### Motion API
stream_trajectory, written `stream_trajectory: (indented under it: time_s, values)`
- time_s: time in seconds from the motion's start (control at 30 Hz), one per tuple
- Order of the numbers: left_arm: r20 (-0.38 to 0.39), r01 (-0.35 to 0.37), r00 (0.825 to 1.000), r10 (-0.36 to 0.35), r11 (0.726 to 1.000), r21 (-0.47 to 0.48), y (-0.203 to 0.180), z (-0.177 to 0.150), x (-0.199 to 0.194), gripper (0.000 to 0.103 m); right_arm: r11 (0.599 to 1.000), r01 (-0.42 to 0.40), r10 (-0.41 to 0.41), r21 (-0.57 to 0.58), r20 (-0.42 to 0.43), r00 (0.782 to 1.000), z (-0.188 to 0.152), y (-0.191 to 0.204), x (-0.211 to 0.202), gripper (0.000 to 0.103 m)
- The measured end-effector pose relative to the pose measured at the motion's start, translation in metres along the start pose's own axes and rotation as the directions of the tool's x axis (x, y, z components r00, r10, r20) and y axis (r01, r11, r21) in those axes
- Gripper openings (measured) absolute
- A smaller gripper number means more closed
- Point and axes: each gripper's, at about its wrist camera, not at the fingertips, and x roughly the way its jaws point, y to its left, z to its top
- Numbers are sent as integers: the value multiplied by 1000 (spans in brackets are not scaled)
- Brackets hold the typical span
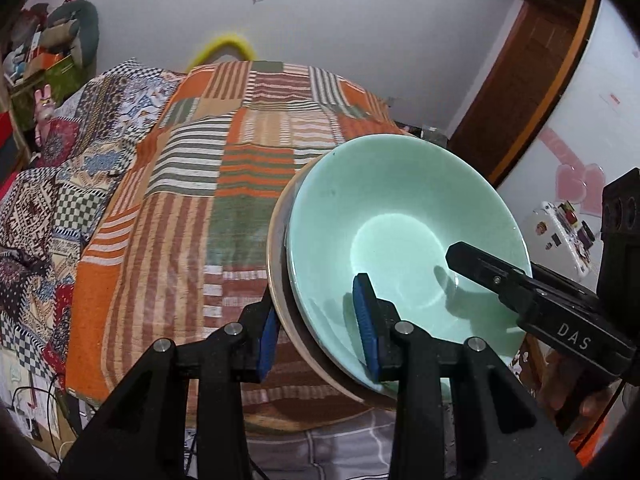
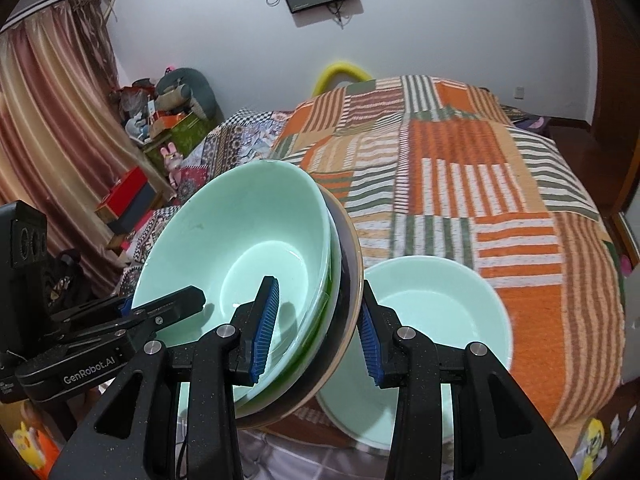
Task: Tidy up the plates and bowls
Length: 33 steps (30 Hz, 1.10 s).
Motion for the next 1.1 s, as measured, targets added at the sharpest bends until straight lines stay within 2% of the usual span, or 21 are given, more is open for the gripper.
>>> stream_trajectory:
  time_s: [0.5,0.77,1.1]
  values:
    - [-60,26,998,-21,996,85,-56,-1,29,35,996,42,-44,80,20,999,-13,-50,-27,35]
    - [-132,32,991,-17,993,110,-73,-8,60,35,990,68,-66,126,-20,998,-25,-75,-23,35]
    - [-207,14,978,10,993,116,-73,-16,93,35,984,77,-64,160,-86,994,-38,-92,-4,35]
